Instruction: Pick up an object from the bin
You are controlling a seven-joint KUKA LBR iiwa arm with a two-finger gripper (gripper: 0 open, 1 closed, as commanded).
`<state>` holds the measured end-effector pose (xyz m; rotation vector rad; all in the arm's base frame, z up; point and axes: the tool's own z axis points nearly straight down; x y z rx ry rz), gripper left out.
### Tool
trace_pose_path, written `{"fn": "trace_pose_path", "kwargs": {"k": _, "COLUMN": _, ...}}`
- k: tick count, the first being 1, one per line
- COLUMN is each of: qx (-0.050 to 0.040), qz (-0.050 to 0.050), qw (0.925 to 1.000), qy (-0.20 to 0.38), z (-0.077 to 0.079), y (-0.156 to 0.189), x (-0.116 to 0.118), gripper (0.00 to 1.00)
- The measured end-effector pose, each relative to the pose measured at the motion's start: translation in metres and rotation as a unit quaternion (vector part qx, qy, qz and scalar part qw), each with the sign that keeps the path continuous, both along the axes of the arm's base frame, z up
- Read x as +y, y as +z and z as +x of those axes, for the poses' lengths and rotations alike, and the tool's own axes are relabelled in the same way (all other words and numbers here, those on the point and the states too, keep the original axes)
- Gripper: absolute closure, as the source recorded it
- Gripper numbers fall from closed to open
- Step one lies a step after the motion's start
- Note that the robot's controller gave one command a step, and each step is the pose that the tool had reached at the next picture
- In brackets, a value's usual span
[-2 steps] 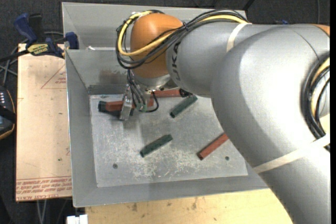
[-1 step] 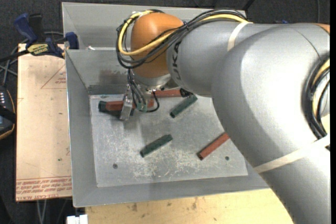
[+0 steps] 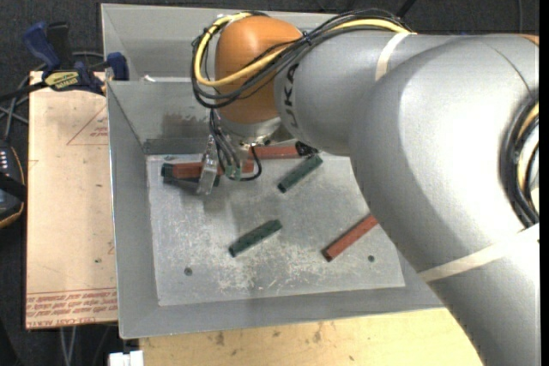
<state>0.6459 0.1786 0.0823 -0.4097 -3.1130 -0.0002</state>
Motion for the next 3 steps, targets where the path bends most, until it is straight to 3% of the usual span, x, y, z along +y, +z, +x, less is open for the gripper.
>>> {"fn": "trace_pose_path", "kwargs": {"k": 3, "qx": -0.0029, "qz": 0.001, "qw": 1.0000, "qy": 0.000, "z": 0.001, "y": 0.034, "x": 0.000, "gripper": 1.00}}
